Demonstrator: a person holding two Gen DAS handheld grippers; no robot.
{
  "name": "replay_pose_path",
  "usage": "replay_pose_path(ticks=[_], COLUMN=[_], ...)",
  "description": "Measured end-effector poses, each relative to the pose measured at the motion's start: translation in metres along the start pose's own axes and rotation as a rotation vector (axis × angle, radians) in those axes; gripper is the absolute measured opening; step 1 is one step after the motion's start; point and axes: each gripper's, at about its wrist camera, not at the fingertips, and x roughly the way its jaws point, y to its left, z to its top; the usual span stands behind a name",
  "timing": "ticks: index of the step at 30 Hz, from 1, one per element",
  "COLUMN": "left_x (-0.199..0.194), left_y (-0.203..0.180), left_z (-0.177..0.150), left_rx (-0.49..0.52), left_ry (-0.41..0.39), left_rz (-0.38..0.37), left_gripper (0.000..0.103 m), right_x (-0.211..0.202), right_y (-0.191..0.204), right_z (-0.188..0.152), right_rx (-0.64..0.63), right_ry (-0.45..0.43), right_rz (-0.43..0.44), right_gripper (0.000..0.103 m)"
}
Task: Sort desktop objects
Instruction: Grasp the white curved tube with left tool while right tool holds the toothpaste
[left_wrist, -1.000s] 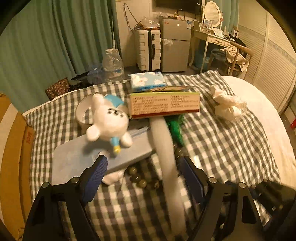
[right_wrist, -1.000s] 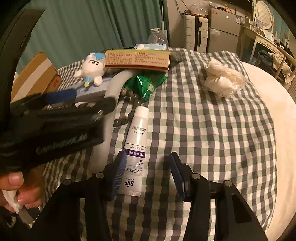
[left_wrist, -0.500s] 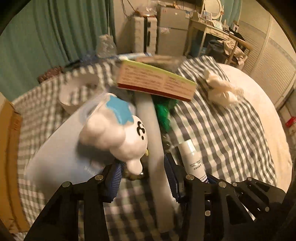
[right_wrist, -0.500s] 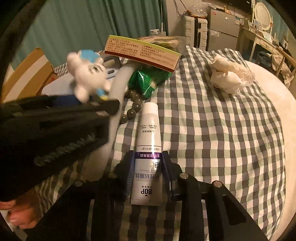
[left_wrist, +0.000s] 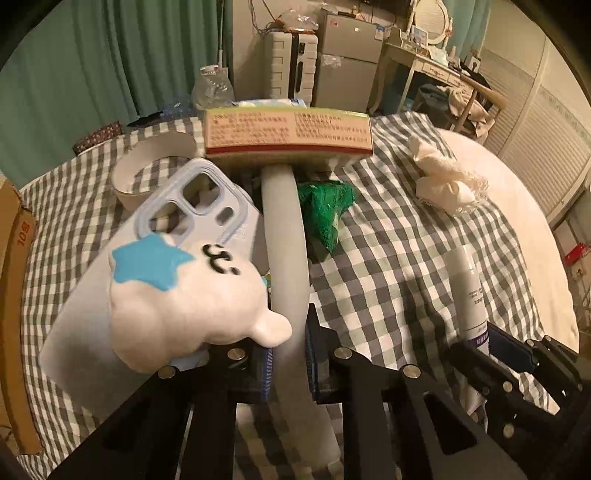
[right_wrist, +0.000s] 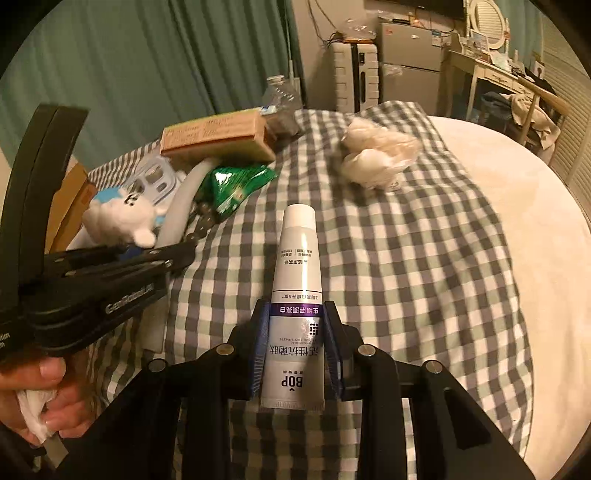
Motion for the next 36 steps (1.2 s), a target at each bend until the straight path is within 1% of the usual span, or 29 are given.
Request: replay_pose_path(ticks=[7, 11, 17, 24, 31, 33, 36], left_x=[-0.029, -0.042, -0.062, -0.095, -0.142, -0.161, -0.185], left_y=[0.006, 0.008, 0.011, 0.01, 0.018, 0.024, 0.038], left_z=[-0.002, -0.003, 0.001, 0.006, 0.01, 0.009, 0.009], left_rx=[0.001, 0.016, 0.007, 0.017, 0.044, 0.057, 0.042], left_ry=[-0.051, -0.077, -0.107, -0.168, -0.237, -0.267, -0.302], left_rz=[0.004, 0.015, 0.021, 0.028, 0.05, 0.069, 0.082], left_gripper=[0.015, 0.013, 0.012, 0.012, 0.012, 0.012, 0.012], right_x=[-0.012, -0.019, -0.031, -0.049, -0.079, -0.09, -0.107], right_y=[-0.003, -0.005, -0.002, 0.004, 0.023, 0.03, 0.042], right_z=[0.007, 0.01, 0.013, 0.016, 0.026, 0.031, 0.038], right_rx=[0.017, 0.032, 0.046, 0.05, 0.034, 0.032, 0.015], right_ry=[-0.033, -0.051, -0.079, -0.108, -0.143, -0.158, -0.187], right_rz=[0.001, 0.011, 0.022, 0.032, 0.048, 0.051, 0.046], right_gripper=[0.028, 0.028, 0.028, 0.028, 0.028, 0.028, 0.028])
